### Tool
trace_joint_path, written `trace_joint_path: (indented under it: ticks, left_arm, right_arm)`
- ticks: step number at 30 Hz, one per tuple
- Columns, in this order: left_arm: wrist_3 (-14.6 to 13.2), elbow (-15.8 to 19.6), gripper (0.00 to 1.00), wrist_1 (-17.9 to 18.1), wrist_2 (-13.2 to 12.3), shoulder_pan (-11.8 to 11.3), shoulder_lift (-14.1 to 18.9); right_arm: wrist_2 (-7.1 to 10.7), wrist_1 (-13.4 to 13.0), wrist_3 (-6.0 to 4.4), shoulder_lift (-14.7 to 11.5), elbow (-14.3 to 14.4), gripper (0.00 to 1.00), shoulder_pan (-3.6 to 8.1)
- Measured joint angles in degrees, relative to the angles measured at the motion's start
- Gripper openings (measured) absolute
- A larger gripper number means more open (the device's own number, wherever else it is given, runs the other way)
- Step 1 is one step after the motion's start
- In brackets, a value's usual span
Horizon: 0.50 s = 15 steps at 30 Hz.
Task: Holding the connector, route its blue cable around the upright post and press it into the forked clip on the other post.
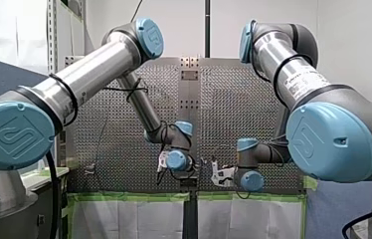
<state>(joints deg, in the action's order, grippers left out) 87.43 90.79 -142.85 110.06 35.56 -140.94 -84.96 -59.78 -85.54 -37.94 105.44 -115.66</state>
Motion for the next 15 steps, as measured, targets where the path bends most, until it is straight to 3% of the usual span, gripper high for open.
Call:
trace_joint_path:
  ticks: [15]
  left_arm:
    - [1.0,-0.5,0.0,0.7,0.0,-0.9,-0.2]
  right_arm:
    - [0.05,0.8,-0.05,0.0,-1.0,0.0,1.29]
